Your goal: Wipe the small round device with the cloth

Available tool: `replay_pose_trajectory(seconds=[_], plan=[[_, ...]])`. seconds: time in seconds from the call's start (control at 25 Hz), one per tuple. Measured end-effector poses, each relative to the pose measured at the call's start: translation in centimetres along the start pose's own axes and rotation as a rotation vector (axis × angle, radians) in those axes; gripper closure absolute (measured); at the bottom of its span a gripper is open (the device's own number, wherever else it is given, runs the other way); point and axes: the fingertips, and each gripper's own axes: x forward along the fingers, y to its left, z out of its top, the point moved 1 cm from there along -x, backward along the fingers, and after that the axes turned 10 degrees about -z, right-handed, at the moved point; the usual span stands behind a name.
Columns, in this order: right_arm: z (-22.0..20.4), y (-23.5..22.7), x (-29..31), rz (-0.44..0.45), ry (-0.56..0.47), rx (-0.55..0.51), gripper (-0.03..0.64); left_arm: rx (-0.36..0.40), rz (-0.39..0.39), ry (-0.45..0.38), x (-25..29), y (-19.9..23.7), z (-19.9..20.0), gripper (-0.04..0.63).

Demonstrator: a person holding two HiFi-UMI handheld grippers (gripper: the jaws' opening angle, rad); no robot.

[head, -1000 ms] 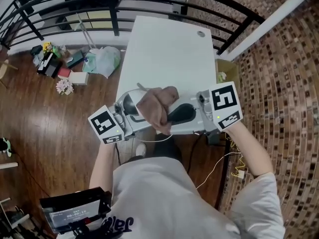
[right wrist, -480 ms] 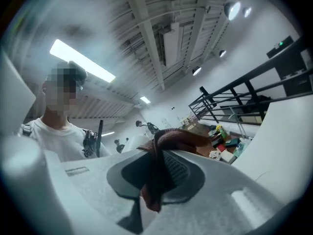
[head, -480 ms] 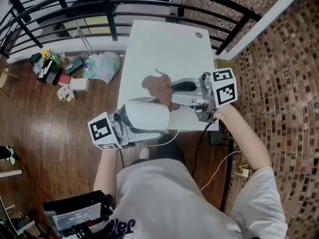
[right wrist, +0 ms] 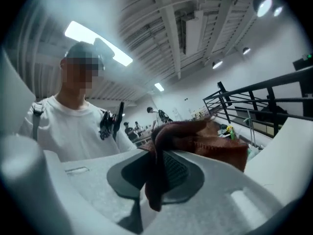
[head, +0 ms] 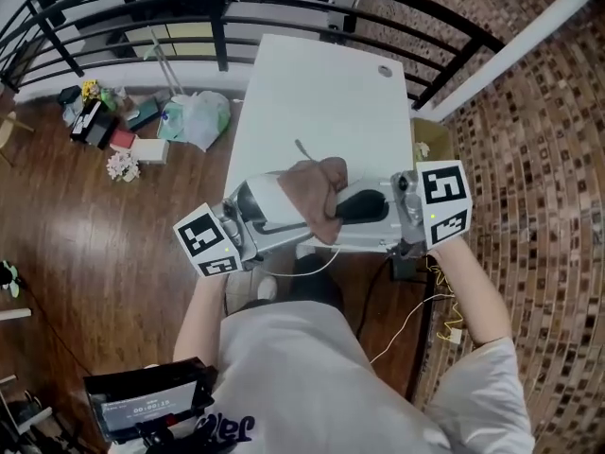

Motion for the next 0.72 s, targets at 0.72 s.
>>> replay_pose_trajectory(seconds=[0.72], plan=[[-0.5, -7.0, 2.6, -0.078, 0.155, 0.064, 0.581, 0.234, -0.172, 0.558, 3.0, -3.5, -7.6, 0.196]])
